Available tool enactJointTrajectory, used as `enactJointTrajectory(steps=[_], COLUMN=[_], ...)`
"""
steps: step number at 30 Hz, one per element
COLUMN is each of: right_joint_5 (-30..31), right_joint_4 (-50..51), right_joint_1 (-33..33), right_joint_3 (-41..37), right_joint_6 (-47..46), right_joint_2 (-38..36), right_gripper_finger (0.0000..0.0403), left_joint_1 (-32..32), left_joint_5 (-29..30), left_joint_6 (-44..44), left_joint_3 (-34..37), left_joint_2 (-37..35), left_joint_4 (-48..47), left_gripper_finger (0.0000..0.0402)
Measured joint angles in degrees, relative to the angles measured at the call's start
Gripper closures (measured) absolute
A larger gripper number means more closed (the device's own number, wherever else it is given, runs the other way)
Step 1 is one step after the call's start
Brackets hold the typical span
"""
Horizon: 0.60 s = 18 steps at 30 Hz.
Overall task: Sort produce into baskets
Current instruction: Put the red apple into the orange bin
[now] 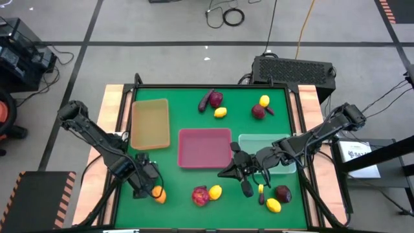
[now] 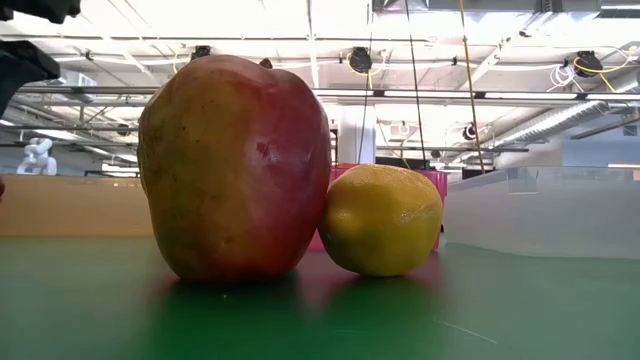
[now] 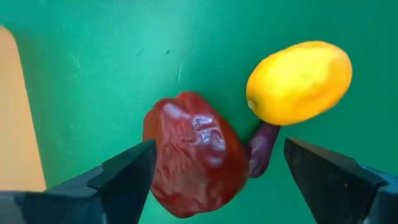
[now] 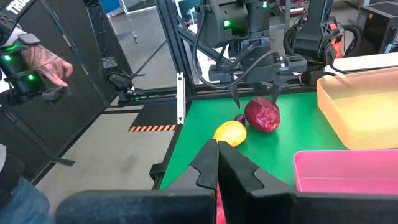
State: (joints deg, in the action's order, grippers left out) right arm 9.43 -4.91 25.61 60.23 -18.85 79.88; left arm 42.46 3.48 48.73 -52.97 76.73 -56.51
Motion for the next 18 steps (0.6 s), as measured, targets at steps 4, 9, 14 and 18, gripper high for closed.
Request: enactJointTrajectory(steps=[4,9,14,18], right_joint_5=[0.0,0.0,0.0,0.0], right_joint_4=[0.0,0.0,0.0,0.0], right_joint_1=[0.0,0.0,0.0,0.0], right_joint_3=[0.0,0.0,0.0,0.0], right_joint_6=[0.4,1.6,1.7,1.7], right_joint_2=[0.0,0.0,0.0,0.0], right_gripper_finger=[0.0403,0.0403,0.0403,0.0403], left_joint_1=[-0.5,-0.7,-0.7,-0.7], left_joint_5=[-1.6,-5.2,-4.7,-3.9], left_joint_6=[8.0,15.1,17.0,17.0], left_joint_3=[1.5,5.4,8.2,10.2], left_joint_2=[0.0,0.0,-0.2,-0.3], left_joint_4=[0.3,2.4,4.3,6.1], left_gripper_finger=[0.0045,0.0045,0.0045,0.0045])
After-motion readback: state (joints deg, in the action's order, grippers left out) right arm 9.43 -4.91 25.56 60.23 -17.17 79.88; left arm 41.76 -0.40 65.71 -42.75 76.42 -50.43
